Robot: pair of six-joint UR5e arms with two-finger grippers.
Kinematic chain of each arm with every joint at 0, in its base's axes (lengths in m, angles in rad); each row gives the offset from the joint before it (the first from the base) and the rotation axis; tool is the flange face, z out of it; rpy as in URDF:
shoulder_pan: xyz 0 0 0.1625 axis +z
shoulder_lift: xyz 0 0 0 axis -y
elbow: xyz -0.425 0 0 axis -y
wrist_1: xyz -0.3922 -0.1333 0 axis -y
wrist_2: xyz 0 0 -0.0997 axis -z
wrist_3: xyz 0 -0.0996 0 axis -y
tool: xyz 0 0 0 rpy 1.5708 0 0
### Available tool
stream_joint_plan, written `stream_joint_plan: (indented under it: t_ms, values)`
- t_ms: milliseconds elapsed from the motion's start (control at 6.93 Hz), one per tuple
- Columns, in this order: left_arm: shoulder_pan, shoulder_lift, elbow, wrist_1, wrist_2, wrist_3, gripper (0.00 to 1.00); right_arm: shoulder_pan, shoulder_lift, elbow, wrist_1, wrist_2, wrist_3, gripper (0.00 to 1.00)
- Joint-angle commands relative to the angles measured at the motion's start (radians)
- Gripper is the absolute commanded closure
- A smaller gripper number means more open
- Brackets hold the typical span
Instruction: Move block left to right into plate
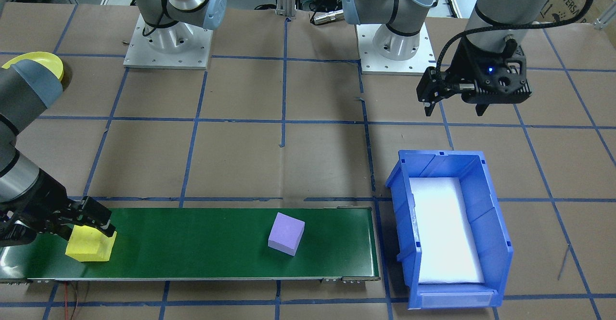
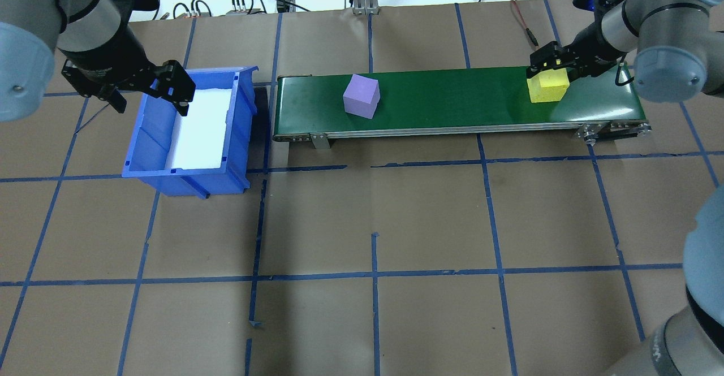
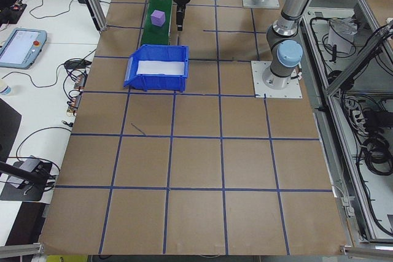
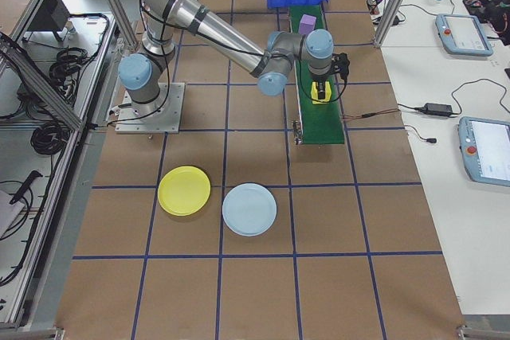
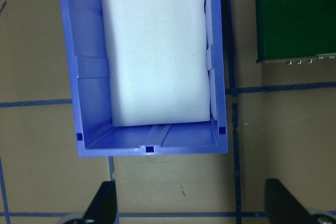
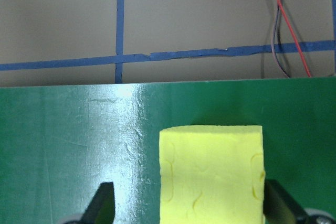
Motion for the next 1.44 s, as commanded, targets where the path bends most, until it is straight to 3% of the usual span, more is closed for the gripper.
stream_joint_plan:
  t_ms: [0, 144, 433, 578, 866, 1155, 1299]
  values:
    - [0.002, 0.019, 0.001, -0.022, -0.002, -0.009, 0.00, -0.002, 0.003, 0.031, -0.067, -0.001, 0.000, 0.03]
    - [-0.001, 0.020, -0.004, -0.022, -0.004, -0.009, 0.00, -0.003, 0.001, 0.046, -0.072, -0.001, 0.000, 0.20]
    - [-0.001, 0.022, -0.010, -0.020, -0.002, -0.009, 0.00, -0.018, -0.007, 0.048, -0.072, -0.030, 0.000, 0.73]
    - [0.001, 0.031, -0.010, -0.020, -0.004, -0.007, 0.00, -0.035, -0.016, 0.046, -0.073, -0.029, 0.000, 0.92]
    - [-0.001, 0.032, -0.004, -0.020, -0.005, -0.009, 0.00, -0.134, -0.082, 0.039, -0.037, -0.024, -0.043, 0.92]
    - [-0.003, 0.032, -0.013, -0.020, -0.028, -0.001, 0.00, -0.260, -0.192, 0.037, 0.183, -0.048, -0.083, 0.91]
    - [-0.003, 0.031, -0.019, -0.013, -0.086, 0.004, 0.00, -0.311, -0.224, 0.051, 0.228, -0.234, -0.089, 0.91]
